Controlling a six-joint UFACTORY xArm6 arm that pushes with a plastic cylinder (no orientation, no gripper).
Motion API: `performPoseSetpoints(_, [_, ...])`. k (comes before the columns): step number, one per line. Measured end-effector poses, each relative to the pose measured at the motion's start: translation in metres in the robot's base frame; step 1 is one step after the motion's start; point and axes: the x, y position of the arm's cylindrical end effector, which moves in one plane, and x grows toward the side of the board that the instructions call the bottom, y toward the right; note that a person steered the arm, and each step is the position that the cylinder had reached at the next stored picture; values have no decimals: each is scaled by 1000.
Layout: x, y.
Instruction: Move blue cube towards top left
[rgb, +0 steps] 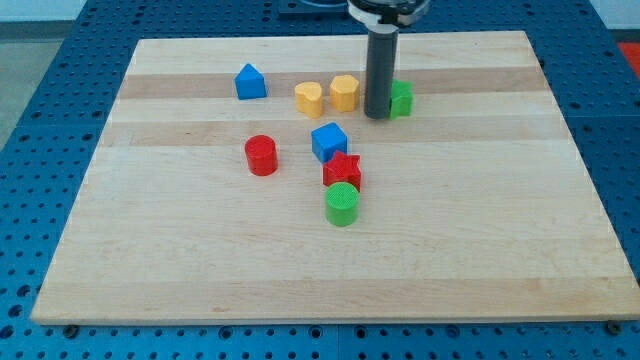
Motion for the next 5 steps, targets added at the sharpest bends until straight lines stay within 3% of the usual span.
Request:
performPoseSetpoints(2, [15, 7])
performPoseSetpoints(5, [77, -14])
